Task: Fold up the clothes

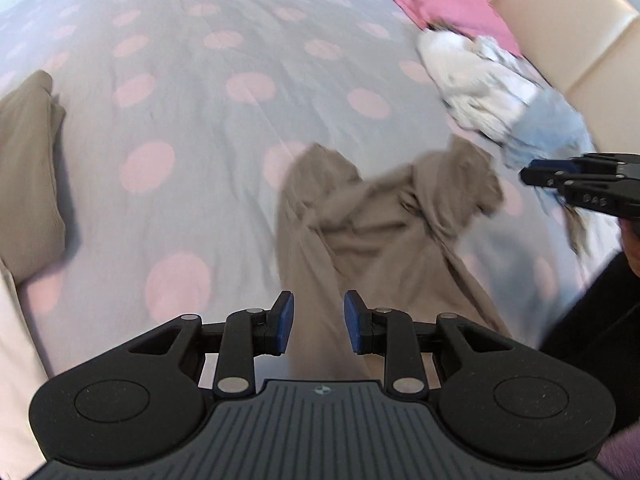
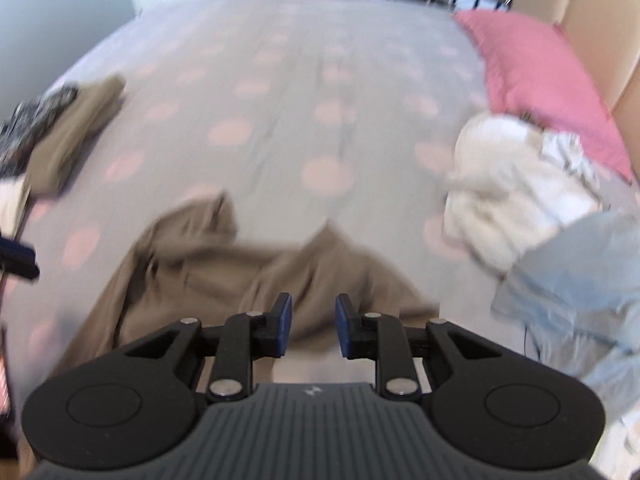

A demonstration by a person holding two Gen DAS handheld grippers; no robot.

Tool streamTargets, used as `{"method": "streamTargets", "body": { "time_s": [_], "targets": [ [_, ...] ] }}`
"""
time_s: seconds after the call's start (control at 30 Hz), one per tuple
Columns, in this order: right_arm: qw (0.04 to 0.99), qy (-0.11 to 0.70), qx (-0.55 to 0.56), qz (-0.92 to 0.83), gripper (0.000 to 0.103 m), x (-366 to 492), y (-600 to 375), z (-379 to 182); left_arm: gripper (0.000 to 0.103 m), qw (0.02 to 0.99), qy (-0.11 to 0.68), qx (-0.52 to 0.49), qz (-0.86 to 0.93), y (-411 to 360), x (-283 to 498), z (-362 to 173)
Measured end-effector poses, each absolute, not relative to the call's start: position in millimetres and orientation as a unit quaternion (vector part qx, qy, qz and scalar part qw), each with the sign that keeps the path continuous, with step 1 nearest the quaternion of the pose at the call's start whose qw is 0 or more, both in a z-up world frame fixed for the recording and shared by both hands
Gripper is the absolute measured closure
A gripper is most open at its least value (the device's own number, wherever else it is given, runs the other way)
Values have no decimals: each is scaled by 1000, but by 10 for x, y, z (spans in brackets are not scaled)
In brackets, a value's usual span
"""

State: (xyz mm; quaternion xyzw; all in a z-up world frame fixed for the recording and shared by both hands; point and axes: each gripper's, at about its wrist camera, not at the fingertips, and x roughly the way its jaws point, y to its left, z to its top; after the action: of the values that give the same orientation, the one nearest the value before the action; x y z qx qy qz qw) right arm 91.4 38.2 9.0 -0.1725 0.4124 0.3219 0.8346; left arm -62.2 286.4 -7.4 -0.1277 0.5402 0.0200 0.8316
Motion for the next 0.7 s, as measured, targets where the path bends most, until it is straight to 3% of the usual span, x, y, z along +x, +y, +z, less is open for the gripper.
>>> {"method": "streamTargets", "body": {
  "time_s": [0.37, 0.5, 0.7],
  "targets": [
    [833, 458, -125, 285, 72, 1515, 574, -334, 79, 855, 509, -86, 54, 3083, 28, -368],
    [837, 460, -106, 276, 59, 1675, 531, -392, 79, 856, 500, -119, 50, 3195, 350, -553],
    [816, 497, -74, 284, 53, 1866, 524, -582, 76, 837, 531, -131, 10, 3022, 811, -948]
  ]
}}
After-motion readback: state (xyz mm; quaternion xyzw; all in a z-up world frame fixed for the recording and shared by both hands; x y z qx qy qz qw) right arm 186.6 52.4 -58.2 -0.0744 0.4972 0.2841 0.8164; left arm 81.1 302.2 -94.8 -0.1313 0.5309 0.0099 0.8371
